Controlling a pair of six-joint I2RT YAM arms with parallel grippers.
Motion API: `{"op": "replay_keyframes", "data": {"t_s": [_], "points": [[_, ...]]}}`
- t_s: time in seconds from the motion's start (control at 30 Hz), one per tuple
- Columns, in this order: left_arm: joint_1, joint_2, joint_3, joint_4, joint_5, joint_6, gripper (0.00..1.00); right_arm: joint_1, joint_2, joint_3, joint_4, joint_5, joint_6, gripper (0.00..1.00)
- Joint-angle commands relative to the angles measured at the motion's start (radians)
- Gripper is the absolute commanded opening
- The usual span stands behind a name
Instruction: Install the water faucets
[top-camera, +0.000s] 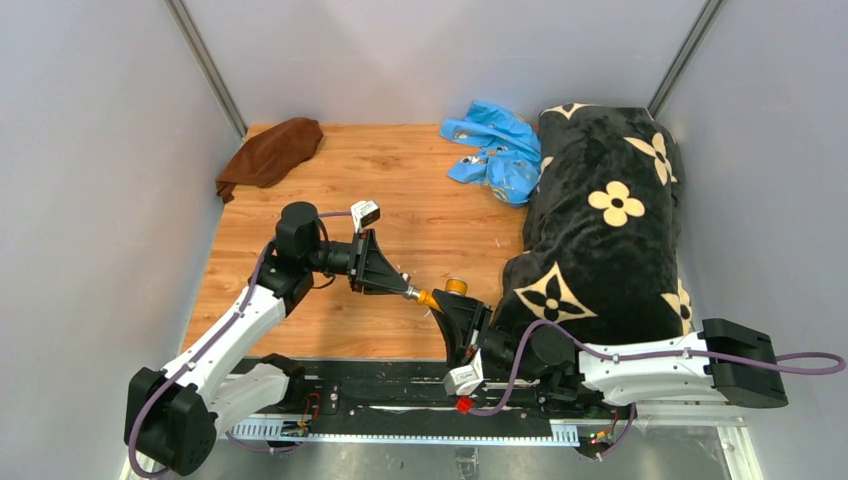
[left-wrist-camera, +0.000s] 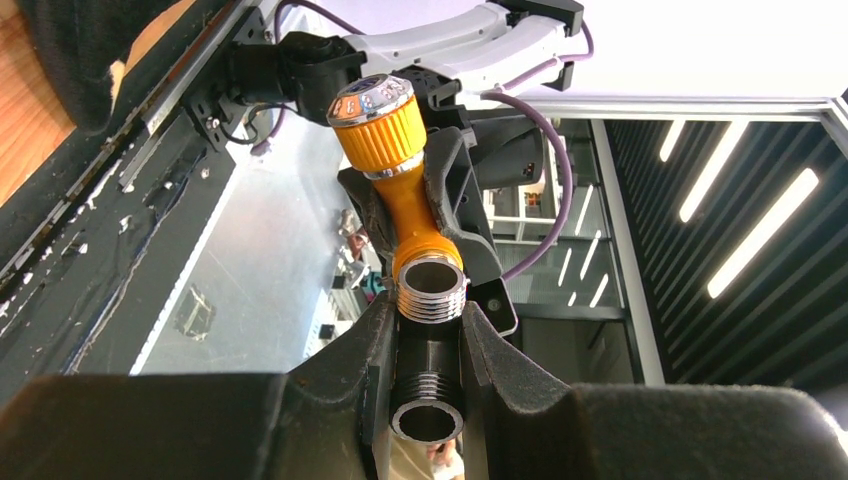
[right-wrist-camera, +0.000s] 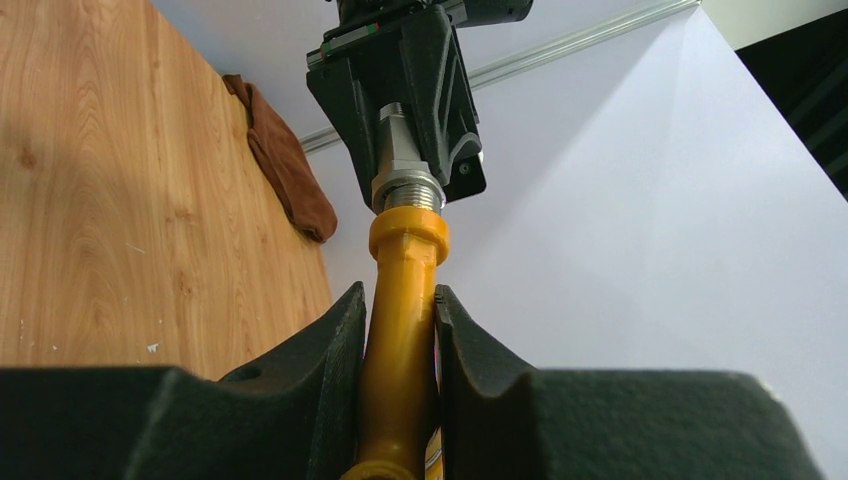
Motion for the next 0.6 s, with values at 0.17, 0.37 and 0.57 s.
{"op": "replay_keyframes", "data": {"t_s": [0.17, 0.37, 0.57], "points": [[-0.032, -0.004, 0.041, 0.022, 0.045, 0.018, 0.00, 0.019, 0.004, 0.016, -0.066, -0.026, 0.064, 0.00], [-0.034, -0.028, 0.042, 0.022, 0.042, 0.036, 0.00, 0.020, 0.016, 0.014, -0.066, -0.030, 0.098, 0.00], [-0.035, -0.049, 0.046, 0.022, 0.041, 0.056, 0.00, 0.019, -0.032, 0.009, -0.089, -0.042, 0.180, 0.00]]}}
